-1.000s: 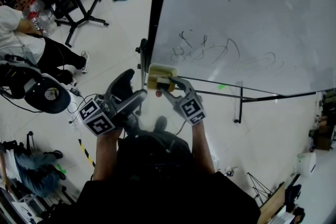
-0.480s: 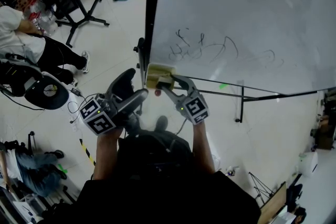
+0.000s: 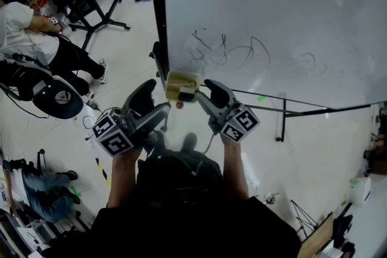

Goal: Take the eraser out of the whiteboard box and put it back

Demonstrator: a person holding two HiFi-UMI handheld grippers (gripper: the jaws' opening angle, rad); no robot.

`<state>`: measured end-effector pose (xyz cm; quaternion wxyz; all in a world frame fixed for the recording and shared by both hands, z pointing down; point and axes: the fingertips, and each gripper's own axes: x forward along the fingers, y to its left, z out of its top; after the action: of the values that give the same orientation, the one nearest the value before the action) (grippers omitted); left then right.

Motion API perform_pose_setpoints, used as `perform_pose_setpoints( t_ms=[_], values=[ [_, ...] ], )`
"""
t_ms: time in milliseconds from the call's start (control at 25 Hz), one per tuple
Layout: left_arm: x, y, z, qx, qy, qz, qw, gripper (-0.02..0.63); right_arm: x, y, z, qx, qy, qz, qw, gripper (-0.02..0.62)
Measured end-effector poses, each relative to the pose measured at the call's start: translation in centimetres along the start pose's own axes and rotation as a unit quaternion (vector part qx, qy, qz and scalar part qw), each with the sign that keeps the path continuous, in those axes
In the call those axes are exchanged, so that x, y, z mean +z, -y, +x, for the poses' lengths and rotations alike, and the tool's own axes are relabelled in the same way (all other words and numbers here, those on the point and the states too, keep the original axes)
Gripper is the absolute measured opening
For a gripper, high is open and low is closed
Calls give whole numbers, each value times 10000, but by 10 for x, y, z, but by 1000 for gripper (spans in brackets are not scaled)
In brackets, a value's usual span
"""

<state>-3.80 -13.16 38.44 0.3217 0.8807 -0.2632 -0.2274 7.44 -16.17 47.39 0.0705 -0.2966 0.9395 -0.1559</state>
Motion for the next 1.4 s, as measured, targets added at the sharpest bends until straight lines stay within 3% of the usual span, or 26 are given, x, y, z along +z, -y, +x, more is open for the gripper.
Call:
perform_pose_setpoints(
  t_ms=[280, 800, 1000, 1400],
  values=[
    [-14, 11, 6, 215, 2, 120, 9997, 428, 48, -4, -34, 498, 1051, 690, 9908, 198],
    [-35, 31, -1, 694, -60, 359, 9969, 428, 68, -13, -63, 1072, 1659, 1148, 9735, 161],
    [-33, 39, -9, 597, -59, 383, 9975, 428, 75, -24, -69, 1077, 1845, 1193, 9696, 155],
    [-18, 57, -45, -63, -114, 302, 9995, 428, 88, -80, -76, 769, 2138, 910, 9696, 155]
  ],
)
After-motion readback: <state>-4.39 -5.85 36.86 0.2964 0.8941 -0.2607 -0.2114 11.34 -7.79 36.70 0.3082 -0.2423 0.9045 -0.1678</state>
